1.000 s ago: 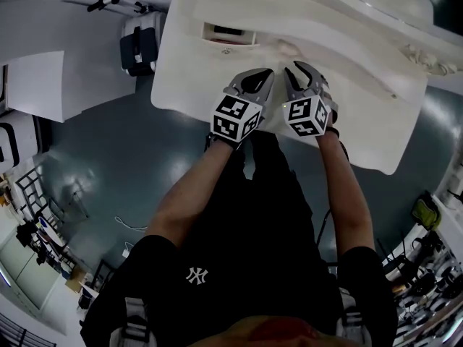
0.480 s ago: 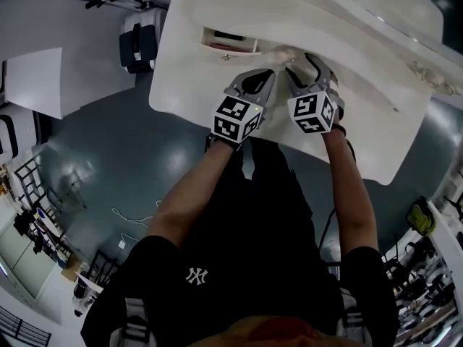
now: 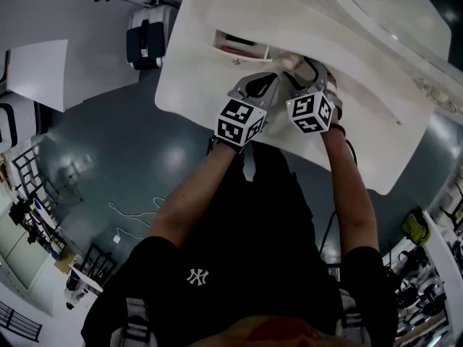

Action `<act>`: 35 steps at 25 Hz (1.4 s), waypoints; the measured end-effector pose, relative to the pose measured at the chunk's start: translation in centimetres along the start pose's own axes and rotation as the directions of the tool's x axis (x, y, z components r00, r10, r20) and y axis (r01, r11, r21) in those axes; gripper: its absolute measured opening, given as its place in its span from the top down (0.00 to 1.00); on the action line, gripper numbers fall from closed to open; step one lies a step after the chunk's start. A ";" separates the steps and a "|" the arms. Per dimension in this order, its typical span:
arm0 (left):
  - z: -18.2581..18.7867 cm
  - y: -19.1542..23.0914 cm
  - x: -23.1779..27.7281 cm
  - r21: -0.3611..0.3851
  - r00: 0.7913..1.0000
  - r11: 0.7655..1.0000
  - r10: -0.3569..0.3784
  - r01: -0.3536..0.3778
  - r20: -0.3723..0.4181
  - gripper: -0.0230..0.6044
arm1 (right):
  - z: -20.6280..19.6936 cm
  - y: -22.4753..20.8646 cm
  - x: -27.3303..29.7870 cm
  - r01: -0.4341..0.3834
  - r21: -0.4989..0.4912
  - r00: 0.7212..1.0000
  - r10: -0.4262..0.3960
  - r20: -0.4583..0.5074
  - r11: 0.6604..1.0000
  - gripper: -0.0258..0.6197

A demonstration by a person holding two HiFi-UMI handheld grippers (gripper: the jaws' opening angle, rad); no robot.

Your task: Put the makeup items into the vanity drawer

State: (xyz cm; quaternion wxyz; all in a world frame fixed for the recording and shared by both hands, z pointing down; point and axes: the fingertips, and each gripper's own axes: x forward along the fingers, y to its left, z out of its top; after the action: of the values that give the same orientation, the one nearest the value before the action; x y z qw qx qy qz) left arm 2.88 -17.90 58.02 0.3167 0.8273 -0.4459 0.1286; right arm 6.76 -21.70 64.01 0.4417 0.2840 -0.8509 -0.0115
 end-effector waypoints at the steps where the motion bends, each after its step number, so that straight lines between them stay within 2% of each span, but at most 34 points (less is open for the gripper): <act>1: 0.0 0.1 -0.1 -0.001 1.000 1.000 0.001 -0.001 0.000 0.96 | 0.1 0.0 0.2 0.001 -0.001 1.000 -0.001 -0.005 1.000 0.48; 8: -0.2 0.9 -1.4 -0.005 1.000 1.000 0.005 -0.005 0.011 0.96 | 0.2 0.6 -0.5 0.046 -0.007 0.999 -0.046 -0.025 0.999 0.77; 12: -0.1 0.8 -2.5 0.001 1.000 1.000 0.000 0.000 0.017 0.96 | 0.6 1.1 -2.1 0.076 0.016 0.997 -0.076 -0.014 0.997 0.86; 19: 0.1 0.1 -4.5 0.021 0.999 1.000 -0.014 0.014 0.035 0.96 | 2.3 2.1 -5.2 0.126 0.048 0.992 -0.126 0.005 0.991 0.88; 24: 0.7 0.1 -6.1 0.034 0.998 0.999 -0.010 0.008 0.062 0.96 | 6.1 2.4 -7.0 0.149 0.057 0.985 -0.153 0.075 0.987 0.88; 29: 2.3 1.3 -8.0 0.040 0.995 0.999 0.021 -0.026 0.101 0.96 | 10.4 2.8 -6.8 0.139 0.048 0.980 -0.144 0.137 0.989 0.88; 35: 3.6 3.4 -9.5 0.026 0.989 0.997 0.072 -0.076 0.132 0.96 | 13.1 3.1 -4.9 0.118 0.019 0.982 -0.119 0.147 0.993 0.88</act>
State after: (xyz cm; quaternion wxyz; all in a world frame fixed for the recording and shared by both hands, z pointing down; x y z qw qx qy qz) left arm -5.56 -15.28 51.94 0.2688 0.8216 -0.4942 0.0925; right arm -2.41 -19.75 53.24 0.3744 0.3348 -0.8630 -0.0543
